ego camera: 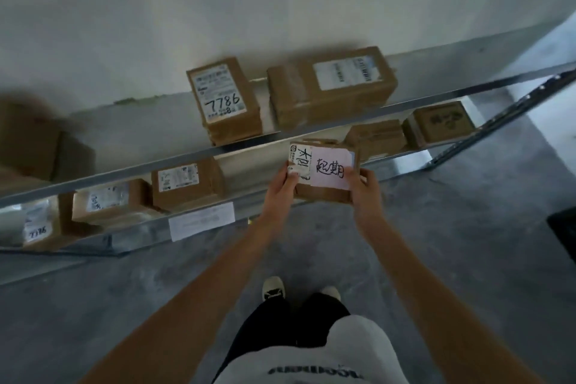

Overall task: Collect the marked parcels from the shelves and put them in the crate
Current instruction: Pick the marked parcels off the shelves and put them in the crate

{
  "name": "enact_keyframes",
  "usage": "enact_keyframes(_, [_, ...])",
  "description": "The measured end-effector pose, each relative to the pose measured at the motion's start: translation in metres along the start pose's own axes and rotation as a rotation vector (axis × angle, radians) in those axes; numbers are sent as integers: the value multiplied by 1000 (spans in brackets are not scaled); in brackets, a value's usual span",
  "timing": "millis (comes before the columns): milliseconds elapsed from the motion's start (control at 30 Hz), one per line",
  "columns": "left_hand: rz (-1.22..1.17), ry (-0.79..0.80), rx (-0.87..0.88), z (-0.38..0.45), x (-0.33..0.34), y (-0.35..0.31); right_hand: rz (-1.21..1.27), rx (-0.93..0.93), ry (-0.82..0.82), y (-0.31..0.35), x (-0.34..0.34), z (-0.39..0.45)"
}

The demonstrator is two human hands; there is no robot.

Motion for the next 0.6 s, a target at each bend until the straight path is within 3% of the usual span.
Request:
enact_keyframes(167, [51,92,32,-2,74,-25,128,-131,-41,28,-73,-20])
enact_keyframes(367, [123,283,105,-12,187,-63,293,-50,-204,36,-178,-6])
enact_keyframes(600, [225,486,173,-24,308,-81,378,-85,-390,44,-288,-15])
Point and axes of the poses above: each hand's wrist, its own z-axis towards the middle knuckle, its own x-axis out of the palm, y = z × x, the point moved 4 cm from there along z, towards the middle knuckle, and after that the axes turned 6 degrees about z, right-handed, at the moved point
